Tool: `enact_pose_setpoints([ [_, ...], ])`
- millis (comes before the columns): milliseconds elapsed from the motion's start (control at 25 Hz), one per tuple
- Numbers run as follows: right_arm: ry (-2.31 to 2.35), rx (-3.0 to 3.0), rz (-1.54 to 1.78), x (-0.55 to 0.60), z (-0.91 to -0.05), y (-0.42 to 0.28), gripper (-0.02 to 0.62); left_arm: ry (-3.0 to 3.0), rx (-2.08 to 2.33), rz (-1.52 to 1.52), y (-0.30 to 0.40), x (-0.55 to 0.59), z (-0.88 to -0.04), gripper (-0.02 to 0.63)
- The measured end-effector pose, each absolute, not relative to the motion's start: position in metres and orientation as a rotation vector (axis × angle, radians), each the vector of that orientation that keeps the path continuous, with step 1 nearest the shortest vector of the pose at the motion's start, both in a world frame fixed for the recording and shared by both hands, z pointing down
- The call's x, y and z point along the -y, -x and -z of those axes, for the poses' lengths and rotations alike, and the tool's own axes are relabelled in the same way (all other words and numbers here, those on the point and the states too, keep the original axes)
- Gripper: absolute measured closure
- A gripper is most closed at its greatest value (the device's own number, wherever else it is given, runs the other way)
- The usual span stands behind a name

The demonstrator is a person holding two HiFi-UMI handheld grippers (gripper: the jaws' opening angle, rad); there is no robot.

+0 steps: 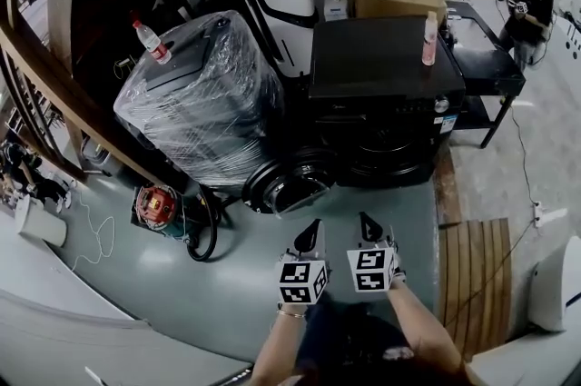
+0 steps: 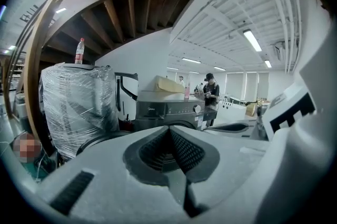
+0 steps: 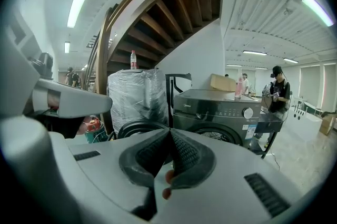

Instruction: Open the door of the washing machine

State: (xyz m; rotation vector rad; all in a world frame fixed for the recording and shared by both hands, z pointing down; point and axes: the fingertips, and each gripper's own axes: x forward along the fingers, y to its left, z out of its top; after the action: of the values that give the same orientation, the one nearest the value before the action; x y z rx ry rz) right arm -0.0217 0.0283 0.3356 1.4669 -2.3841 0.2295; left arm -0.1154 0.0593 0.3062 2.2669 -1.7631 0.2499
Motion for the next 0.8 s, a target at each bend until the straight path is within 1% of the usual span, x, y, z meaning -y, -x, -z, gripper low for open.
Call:
enact_pose_setpoints([
  [280, -1.527, 2.371, -0.237, -0.032, -0.312, 0.010, 0.595, -2.311, 1.720, -0.249, 0.105, -0.058, -0.287, 0.594],
  [800, -1.673, 2.357, -0.221, -0.026, -0.251, 0.015, 0.595, -2.467, 1.608, -0.233, 0.109, -0.044, -0.236, 0.594],
])
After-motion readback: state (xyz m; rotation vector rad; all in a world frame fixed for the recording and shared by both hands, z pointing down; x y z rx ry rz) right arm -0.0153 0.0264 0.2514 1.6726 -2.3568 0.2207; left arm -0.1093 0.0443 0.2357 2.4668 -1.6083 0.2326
